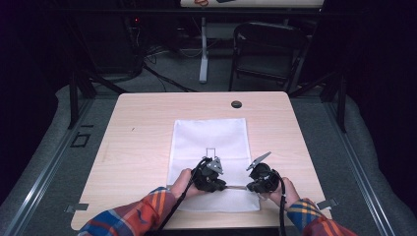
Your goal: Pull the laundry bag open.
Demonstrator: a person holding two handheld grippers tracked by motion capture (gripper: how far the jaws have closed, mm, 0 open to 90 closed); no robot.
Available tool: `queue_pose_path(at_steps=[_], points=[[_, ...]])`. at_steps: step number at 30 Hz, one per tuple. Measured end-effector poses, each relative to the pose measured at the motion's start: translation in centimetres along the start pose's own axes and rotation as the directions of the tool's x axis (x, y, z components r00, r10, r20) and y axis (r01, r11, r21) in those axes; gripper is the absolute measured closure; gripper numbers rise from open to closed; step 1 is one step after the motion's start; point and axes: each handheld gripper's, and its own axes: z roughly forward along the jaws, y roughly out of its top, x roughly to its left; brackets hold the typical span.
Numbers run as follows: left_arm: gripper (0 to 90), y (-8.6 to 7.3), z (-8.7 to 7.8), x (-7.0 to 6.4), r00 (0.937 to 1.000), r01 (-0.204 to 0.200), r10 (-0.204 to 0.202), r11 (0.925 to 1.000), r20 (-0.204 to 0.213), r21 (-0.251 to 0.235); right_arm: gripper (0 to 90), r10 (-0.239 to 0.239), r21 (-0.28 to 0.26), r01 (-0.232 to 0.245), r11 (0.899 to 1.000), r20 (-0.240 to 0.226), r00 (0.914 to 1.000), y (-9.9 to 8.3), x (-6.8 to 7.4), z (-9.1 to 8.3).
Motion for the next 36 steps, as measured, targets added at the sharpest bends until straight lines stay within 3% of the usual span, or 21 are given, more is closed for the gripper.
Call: queue_pose_path(at_steps=[28, 36], points=[[81.6, -1.6, -1.9, 0.0, 0.9999, 0.010, -0.011, 0.9995, -0.009, -0.029, 90.0, 0.006, -0.002, -0.006, 1.000, 0.000, 1.0000, 0.0, 0.0, 0.0], [81.6, -2.0, -2.2, 0.3, 0.9998, 0.016, -0.016, 0.9997, -0.011, -0.017, 90.0, 0.004, -0.002, -0.004, 1.000, -0.003, 1.0000, 0.0, 0.0, 0.0]])
